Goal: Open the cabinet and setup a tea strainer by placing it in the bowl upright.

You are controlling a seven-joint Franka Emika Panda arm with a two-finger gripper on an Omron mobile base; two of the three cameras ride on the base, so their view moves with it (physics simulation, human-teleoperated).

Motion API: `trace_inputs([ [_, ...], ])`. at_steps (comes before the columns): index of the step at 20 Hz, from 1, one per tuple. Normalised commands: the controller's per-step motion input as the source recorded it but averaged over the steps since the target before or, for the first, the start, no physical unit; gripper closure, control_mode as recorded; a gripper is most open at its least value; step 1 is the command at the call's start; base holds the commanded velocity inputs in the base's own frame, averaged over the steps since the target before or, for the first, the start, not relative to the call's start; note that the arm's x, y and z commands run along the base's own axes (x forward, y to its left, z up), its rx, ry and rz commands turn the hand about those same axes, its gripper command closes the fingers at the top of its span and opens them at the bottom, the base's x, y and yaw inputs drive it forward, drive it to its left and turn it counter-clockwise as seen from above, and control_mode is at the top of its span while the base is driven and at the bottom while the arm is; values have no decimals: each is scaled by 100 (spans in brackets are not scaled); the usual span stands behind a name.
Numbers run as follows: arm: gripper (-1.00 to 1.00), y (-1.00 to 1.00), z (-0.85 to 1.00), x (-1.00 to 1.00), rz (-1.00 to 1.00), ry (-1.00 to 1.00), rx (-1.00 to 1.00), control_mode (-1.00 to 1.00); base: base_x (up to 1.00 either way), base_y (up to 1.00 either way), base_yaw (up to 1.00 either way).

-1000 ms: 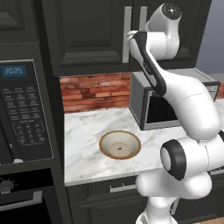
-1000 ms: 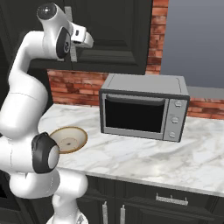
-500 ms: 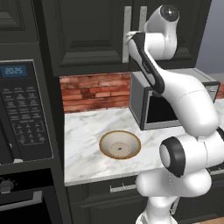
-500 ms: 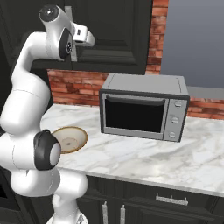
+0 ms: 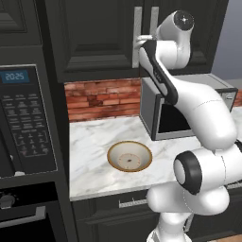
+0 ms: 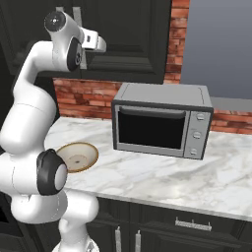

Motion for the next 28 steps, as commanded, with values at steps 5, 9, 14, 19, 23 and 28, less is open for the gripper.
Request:
trace_inputs([
  [5, 100, 9, 0, 29, 0, 0, 0, -100, 0, 0, 0],
  [9, 100, 0, 0, 8, 0, -3, 0, -100, 0, 0, 0],
  [14, 100, -1, 0, -30, 0, 0, -1, -100, 0, 0, 0],
  [19, 100, -20, 0, -83, 4, 0, 0, -100, 0, 0, 0],
  [23, 100, -25, 0, -94, 6, 0, 0, -100, 0, 0, 0],
  [28, 100, -61, 0, -100, 18, 0, 4, -100, 0, 0, 0],
])
